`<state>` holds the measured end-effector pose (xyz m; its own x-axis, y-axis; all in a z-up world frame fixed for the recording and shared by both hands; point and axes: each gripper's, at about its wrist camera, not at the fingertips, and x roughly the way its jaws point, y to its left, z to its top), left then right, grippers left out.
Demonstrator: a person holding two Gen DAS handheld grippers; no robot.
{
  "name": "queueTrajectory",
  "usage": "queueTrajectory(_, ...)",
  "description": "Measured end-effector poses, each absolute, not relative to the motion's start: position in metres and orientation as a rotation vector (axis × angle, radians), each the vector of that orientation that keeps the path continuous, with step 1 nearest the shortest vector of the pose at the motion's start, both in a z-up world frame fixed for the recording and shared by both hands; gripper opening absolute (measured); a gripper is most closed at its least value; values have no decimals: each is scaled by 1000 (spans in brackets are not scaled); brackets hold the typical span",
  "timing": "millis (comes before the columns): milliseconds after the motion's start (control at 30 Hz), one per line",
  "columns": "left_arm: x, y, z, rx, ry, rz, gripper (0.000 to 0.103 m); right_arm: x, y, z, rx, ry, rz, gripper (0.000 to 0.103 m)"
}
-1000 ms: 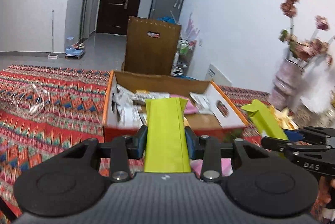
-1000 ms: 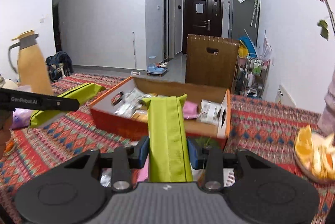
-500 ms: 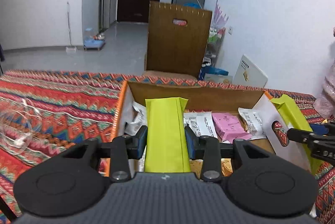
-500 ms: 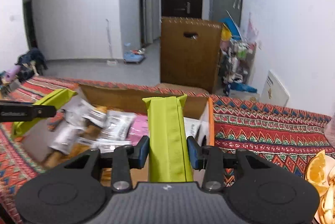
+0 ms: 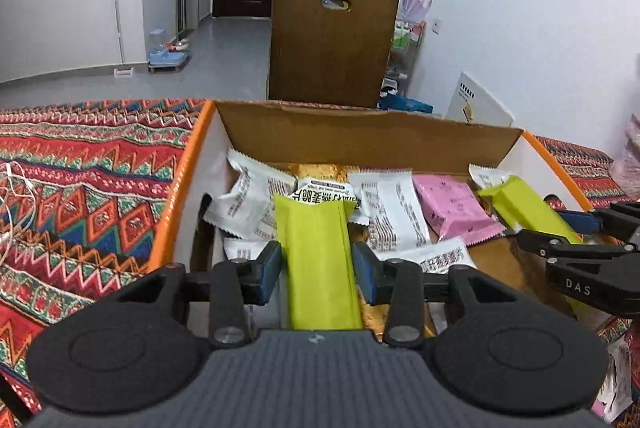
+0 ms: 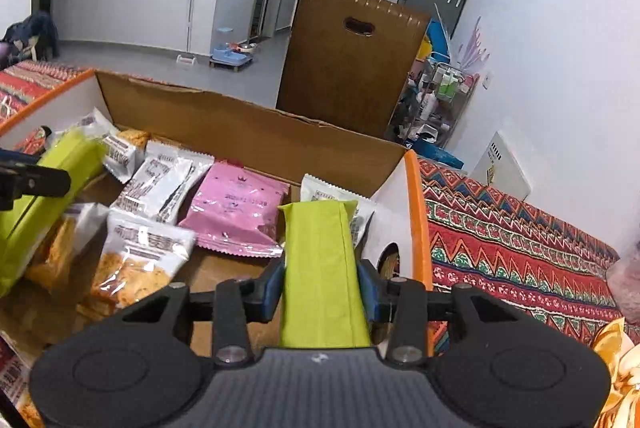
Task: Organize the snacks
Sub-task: 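Open the left tool to drop its bar while the right tool releases its bar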
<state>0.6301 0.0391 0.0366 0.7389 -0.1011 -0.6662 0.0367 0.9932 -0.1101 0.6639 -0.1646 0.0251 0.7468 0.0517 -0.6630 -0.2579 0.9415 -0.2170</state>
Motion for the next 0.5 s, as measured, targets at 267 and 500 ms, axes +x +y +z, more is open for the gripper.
queueTrajectory(267, 625, 39, 44, -80, 727, -88, 51, 660, -164, 29, -310, 712, 174, 44)
queueTrajectory(500, 598, 39, 75, -67, 685, -84, 65, 637, -172, 58, -291, 677, 184, 48)
